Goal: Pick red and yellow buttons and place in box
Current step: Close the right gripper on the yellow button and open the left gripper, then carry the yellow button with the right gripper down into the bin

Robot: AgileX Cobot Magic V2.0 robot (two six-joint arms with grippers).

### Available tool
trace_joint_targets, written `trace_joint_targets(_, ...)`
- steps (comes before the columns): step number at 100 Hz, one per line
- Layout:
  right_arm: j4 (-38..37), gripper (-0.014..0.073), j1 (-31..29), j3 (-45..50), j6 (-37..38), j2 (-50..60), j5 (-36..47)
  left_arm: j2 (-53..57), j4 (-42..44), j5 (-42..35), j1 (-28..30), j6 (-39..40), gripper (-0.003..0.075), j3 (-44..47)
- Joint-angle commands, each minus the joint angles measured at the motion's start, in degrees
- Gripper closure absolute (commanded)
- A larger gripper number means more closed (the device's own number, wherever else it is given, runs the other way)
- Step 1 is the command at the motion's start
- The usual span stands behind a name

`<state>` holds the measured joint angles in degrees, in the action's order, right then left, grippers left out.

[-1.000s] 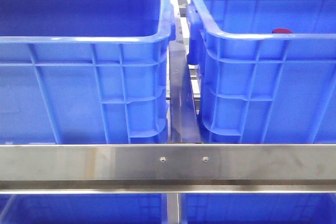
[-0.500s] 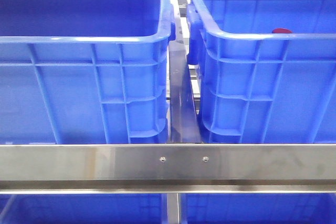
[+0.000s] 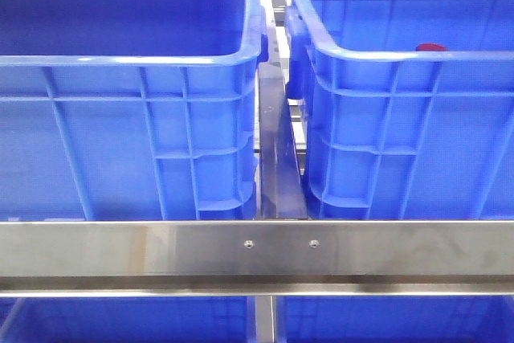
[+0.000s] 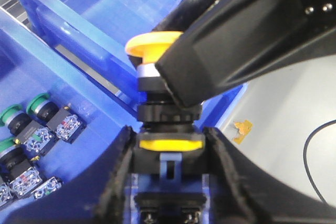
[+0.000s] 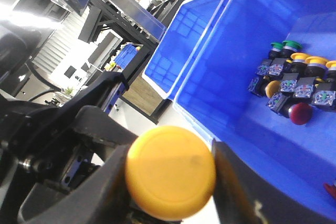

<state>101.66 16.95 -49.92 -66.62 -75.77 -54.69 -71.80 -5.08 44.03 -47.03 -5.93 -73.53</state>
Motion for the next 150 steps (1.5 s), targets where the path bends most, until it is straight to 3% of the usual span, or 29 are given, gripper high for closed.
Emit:
trace_joint_targets(1,8.3,0.0484,0.1,-2.1,-0.1,1.5,-3.6,1.7,-0.5,-3.2,-0.5,0.1,0.0696,-1.8)
trace_joint_targets(11,8.3,0.0496,0.1,-2.1,-0.1,1.5,-3.6,1.7,-0.5,-2.6,-0.5,0.1,0.0571,-1.8)
trace_joint_targets(28,8.3,0.0496,0.0,-2.1,-0.1,1.5,-3.6,1.7,-0.5,-2.0,-0.5,0.1,0.0265,-1.8)
trace_joint_targets(37,8.3,0.0496,0.0,-2.1,-0.1,1.5,-3.6,1.7,-0.5,-2.1,-0.5,0.1,0.0199,-1.8)
trace_joint_targets(62,8.3,0.0496,-1.6,-2.1,-1.2,1.5,-2.8,2.9,-0.2,-2.0,0.4,1.4,0.0196,-1.8)
trace_joint_targets(83,8.3,0.0496,-6.5,-2.1,-1.9,1.5,-2.8,5.8,-0.1,-1.3,5.6,2.7,0.0196,-1.8)
trace_joint_targets(108,8.3,0.0496,-12.6,-2.1,-2.0,1.5,-4.3,9.9,0.2,-0.9,18.0,2.7,0.0196,2.0)
trace_joint_targets(132,8.2,0.0496,-16.1,-2.1,-2.2,1.5,-5.5,18.0,0.2,-3.6,32.3,2.7,0.0197,12.0)
trace_joint_targets(150,8.2,0.0496,-17.6,-2.1,-2.3,1.5,-5.4,26.2,-0.2,-6.5,39.5,2.7,0.0197,19.3)
